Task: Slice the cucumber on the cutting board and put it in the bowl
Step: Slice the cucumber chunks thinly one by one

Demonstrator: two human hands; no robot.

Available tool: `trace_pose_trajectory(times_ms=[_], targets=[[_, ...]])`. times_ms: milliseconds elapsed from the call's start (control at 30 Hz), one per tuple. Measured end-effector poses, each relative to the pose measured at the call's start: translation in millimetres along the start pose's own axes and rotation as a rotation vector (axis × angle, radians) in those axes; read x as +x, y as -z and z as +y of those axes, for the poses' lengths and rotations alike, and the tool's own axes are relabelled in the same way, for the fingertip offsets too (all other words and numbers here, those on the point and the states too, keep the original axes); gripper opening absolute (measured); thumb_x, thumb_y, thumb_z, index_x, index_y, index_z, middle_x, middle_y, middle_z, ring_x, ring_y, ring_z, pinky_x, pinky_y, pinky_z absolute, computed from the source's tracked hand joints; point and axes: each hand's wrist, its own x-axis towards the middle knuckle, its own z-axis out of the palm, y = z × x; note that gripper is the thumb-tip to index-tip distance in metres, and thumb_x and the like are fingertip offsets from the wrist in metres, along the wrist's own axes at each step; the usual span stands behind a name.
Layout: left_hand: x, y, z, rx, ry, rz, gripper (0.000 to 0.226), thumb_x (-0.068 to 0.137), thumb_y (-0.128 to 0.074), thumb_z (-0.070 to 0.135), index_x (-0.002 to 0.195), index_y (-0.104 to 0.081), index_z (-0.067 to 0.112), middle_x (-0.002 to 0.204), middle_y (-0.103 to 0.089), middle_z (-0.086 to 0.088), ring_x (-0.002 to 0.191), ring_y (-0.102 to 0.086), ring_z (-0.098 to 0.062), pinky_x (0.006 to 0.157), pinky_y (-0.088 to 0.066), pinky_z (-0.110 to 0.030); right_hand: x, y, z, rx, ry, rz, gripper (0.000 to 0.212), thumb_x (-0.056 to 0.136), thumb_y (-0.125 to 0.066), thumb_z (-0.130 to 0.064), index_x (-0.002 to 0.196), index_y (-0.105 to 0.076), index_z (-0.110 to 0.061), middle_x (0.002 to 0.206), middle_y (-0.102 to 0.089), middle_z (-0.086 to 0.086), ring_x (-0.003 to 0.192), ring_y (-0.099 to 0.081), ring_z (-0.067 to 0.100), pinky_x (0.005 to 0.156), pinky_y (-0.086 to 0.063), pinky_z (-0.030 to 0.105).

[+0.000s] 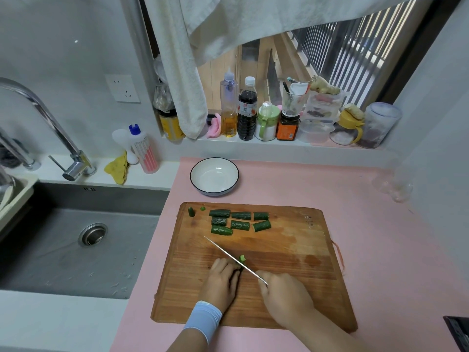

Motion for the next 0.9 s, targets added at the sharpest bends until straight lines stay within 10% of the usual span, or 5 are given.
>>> trace_pose_trajectory(times_ms=[900], targets=[[-0.9,-1.5,-0.1,0.043,0.019,0.007,0.010,0.090,-0.057,0.017,0.090,-0.067,0.013,0.087,-0.053,0.003,0.082,-0.049,-0.016,0.077,-0.045,-0.025,5.2,-2.9,-5.1,0.013,0.008,-0.009,0.026,0.101,-0.037,-0.035,0.110,-0.061,-0.029,0.091,-0.071,0.002,0.088,-0.066,0.028,0.068,-0.046,0.035]])
